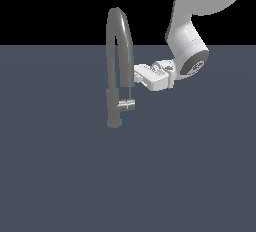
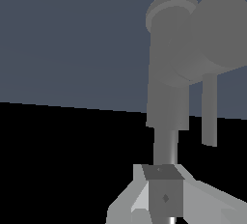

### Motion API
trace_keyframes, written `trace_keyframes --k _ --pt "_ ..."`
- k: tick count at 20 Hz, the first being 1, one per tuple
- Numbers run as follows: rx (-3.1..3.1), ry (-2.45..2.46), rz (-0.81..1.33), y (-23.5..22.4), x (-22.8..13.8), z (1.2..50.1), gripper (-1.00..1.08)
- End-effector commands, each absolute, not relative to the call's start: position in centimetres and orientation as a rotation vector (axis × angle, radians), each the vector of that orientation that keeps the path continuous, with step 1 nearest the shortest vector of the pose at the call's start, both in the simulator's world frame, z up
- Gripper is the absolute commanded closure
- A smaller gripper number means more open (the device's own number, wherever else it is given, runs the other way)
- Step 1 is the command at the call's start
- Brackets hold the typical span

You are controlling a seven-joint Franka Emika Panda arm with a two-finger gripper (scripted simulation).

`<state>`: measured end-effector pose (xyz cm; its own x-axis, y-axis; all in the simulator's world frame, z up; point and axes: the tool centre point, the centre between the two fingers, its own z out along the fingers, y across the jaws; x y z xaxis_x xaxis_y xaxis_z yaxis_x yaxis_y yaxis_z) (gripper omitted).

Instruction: Turn on the faucet by rotating a designated handle.

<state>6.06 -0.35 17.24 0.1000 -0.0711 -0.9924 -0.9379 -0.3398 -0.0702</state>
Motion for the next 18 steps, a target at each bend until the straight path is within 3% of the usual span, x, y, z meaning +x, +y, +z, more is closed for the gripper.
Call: trace_keyframes --k 1,18 --pt "-1.503 1.044 1.367 -0.2 6.4 15.9 1.08" --pt "-1.398 1.076 1.399 0.3 6.6 13.5 1.08"
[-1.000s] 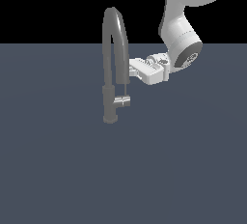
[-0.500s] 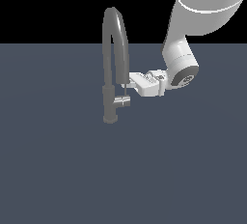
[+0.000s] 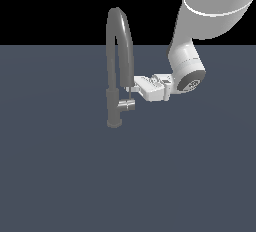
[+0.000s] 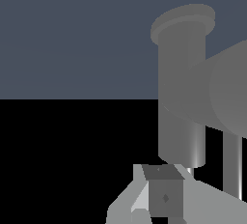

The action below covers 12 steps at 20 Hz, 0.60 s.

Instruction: Turn on the faucet by rotating a designated handle.

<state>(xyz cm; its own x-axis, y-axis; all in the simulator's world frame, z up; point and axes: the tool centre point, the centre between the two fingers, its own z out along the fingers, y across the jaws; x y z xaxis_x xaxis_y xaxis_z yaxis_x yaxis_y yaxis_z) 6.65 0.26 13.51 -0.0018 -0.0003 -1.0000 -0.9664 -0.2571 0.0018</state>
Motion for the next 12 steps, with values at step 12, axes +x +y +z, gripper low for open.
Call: trace_keyframes --k 12 --pt "-1.398 1.076 1.399 -0.3 4.5 14.5 1.08"
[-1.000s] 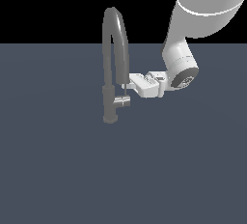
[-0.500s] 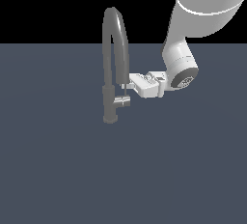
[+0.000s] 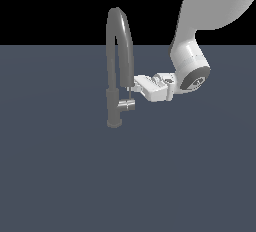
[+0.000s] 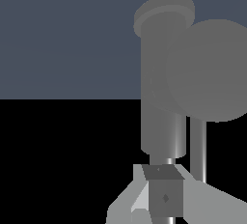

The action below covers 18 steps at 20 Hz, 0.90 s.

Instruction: Turn on the faucet by rotating a designated handle.

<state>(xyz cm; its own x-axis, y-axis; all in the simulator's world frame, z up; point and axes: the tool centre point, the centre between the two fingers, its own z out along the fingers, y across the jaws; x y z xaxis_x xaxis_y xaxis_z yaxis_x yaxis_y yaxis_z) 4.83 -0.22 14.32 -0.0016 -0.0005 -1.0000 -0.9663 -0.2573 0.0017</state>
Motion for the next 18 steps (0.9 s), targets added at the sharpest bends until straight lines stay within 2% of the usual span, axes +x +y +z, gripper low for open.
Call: trace_keyframes --k 1,16,18 --pt "-1.398 1.076 1.399 -0.4 4.3 14.6 1.08" --pt "-1.397 1.077 1.399 -1.2 1.2 14.5 1.08" --pt "-1.403 1.073 1.386 -1.0 1.9 14.8 1.08"
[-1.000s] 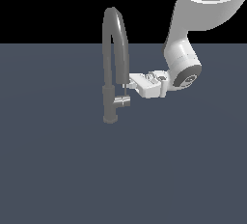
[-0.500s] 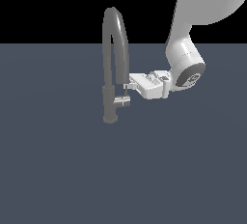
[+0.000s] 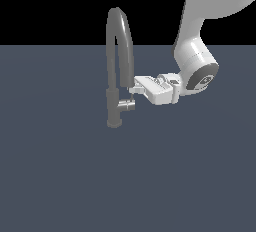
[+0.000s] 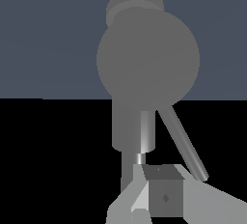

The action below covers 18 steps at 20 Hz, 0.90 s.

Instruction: Turn on the faucet by rotating a designated handle.

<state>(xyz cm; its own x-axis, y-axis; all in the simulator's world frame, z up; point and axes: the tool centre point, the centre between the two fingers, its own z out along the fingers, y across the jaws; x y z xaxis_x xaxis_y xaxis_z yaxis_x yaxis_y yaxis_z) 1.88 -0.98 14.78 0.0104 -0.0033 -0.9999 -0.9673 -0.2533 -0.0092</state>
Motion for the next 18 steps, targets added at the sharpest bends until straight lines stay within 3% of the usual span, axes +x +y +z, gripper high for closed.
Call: trace_keyframes --k 1,10,12,18 --pt "-1.403 1.073 1.387 -1.1 1.5 14.6 1.08" --pt "-1.398 1.076 1.399 -2.0 -1.7 12.8 1.08" --pt "-1.411 1.063 1.380 -1.7 -0.7 13.8 1.08" --pt "-1.398 1.075 1.398 -2.3 -3.1 10.0 1.08"
